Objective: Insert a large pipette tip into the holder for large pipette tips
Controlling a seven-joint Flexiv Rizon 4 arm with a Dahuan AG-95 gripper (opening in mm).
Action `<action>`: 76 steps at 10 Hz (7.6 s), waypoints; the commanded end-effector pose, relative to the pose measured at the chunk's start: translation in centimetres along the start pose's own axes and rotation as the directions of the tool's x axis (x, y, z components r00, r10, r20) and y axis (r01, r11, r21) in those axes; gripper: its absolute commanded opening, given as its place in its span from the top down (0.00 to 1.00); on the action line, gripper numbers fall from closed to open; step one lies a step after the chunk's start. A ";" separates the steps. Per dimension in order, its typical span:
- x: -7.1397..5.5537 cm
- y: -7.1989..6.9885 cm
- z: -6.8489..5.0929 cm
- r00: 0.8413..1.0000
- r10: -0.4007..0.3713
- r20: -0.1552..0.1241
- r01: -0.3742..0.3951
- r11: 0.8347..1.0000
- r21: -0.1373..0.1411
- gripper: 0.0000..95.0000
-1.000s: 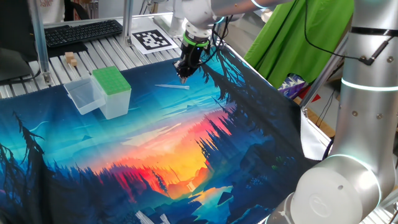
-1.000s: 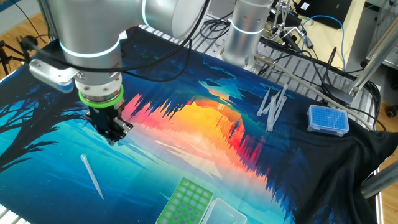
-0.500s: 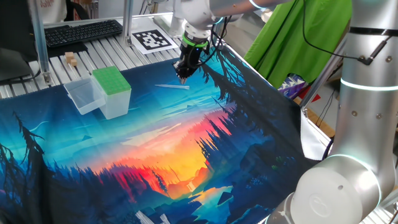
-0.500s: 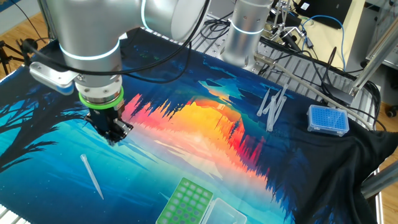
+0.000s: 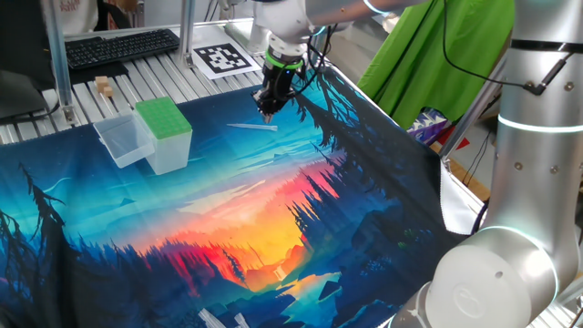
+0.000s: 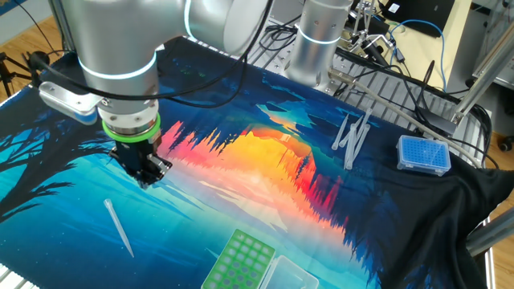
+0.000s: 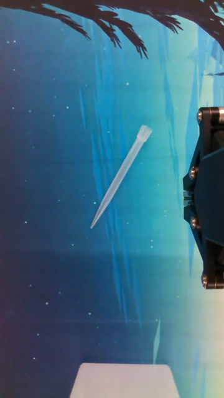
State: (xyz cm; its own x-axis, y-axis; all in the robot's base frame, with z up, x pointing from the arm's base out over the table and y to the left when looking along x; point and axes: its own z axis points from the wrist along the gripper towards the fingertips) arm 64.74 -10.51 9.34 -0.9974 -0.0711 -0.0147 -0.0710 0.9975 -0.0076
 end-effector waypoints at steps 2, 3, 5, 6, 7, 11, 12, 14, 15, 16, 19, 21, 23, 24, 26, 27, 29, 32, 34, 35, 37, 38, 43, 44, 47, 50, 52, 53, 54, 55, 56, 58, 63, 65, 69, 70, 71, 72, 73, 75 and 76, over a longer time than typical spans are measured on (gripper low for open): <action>-0.3 0.0 0.0 1.000 0.016 -0.020 -0.017 0.999 -0.032 1.00; -0.3 0.0 0.0 0.998 0.054 -0.022 -0.054 0.998 -0.038 1.00; -0.3 0.0 0.0 0.997 0.076 -0.022 -0.077 0.996 -0.036 1.00; -0.3 0.0 0.0 0.997 0.079 -0.020 -0.080 0.996 -0.035 1.00; -0.7 -0.2 0.3 0.997 0.081 -0.017 -0.082 0.996 -0.033 1.00; -5.8 -2.5 2.8 0.994 0.106 -0.012 -0.107 0.994 -0.029 1.00; -6.5 -3.0 3.0 0.993 0.114 -0.014 -0.115 0.993 -0.021 1.00; -6.5 -2.9 2.8 1.000 -0.024 -0.017 0.024 1.000 0.010 1.00; -6.5 -2.9 2.8 0.996 -0.092 -0.018 0.092 0.995 0.029 1.00; -6.5 -2.9 2.8 0.988 -0.150 -0.021 0.151 0.987 0.050 1.00; -6.4 -2.9 2.8 0.990 -0.136 -0.031 0.138 0.990 0.041 1.00; -6.3 -2.8 2.7 0.999 0.047 -0.018 -0.047 0.999 0.013 1.00; -6.3 -2.8 2.7 0.967 0.254 -0.015 -0.254 0.967 0.000 1.00; -6.2 -2.8 2.6 0.928 0.372 -0.017 -0.372 0.928 -0.026 1.00; -6.0 -2.8 2.4 0.854 0.520 -0.017 -0.520 0.854 -0.031 1.00; -5.9 -2.6 2.3 0.808 0.589 -0.022 -0.589 0.807 -0.031 1.00; -5.2 -2.3 1.9 0.746 0.666 -0.024 -0.666 0.745 -0.034 1.00; -5.1 -2.2 1.9 0.609 0.793 -0.030 -0.793 0.608 -0.029 1.00; -5.1 -2.2 1.9 0.472 0.881 -0.036 -0.881 0.472 -0.023 1.00; -5.1 -2.2 1.9 0.427 0.904 -0.038 -0.904 0.426 -0.020 1.00; -5.1 -2.2 2.0 0.374 0.926 -0.057 -0.927 0.374 -0.018 1.00; -5.0 -2.2 2.1 0.295 0.951 -0.098 -0.955 0.295 -0.014 1.00; -4.9 -1.7 2.9 0.172 0.962 -0.212 -0.984 0.176 -0.002 1.00; -4.7 -1.4 3.6 0.164 0.964 -0.207 -0.986 0.168 0.001 1.00; -4.6 -1.2 4.1 0.133 0.967 -0.219 -0.990 0.138 0.007 1.00; -4.3 -1.1 4.1 0.030 0.998 -0.056 -0.998 0.033 0.058 1.00; -3.9 -1.0 3.7 -0.016 0.999 0.031 -0.998 -0.018 0.067 1.00; -3.6 -0.9 3.4 -0.026 0.995 0.096 -0.997 -0.032 0.067 1.00; -3.6 -0.9 3.4 -0.028 0.994 0.102 -0.997 -0.035 0.067 1.00; -3.6 -1.0 3.3 -0.053 0.989 0.135 -0.996 -0.062 0.063 1.00; -3.6 -1.0 3.3 -0.070 0.987 0.145 -0.995 -0.079 0.060 1.00; -3.6 -1.0 3.3 -0.078 0.984 0.163 -0.994 -0.088 0.059 1.00; -3.9 -1.2 3.3 -0.111 0.974 0.198 -0.991 -0.123 0.050 1.00; -4.3 -1.5 3.1 -0.120 0.969 0.215 -0.990 -0.133 0.048 1.00; -7.7 -3.5 4.1 -0.137 0.967 0.216 -0.988 -0.149 0.039 1.00; -8.5 -4.1 4.3 -0.146 0.963 0.224 -0.987 -0.158 0.036 1.00; -9.1 -4.7 4.3 -0.155 0.961 0.231 -0.985 -0.167 0.033 1.00; -9.6 -5.2 4.2 -0.164 0.958 0.233 -0.984 -0.177 0.034 1.00; -10.0 -5.6 4.1 -0.180 0.955 0.234 -0.980 -0.193 0.036 1.00; -10.4 -6.2 3.8 -0.181 0.955 0.235 -0.979 -0.198 0.051 1.00; -10.7 -6.5 3.7 -0.185 0.954 0.234 -0.978 -0.202 0.053 1.00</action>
State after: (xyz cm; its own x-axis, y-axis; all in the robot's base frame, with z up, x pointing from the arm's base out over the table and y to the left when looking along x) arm 75.92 -16.29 5.88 0.1217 0.9637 -0.2376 0.9902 -0.1344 -0.0380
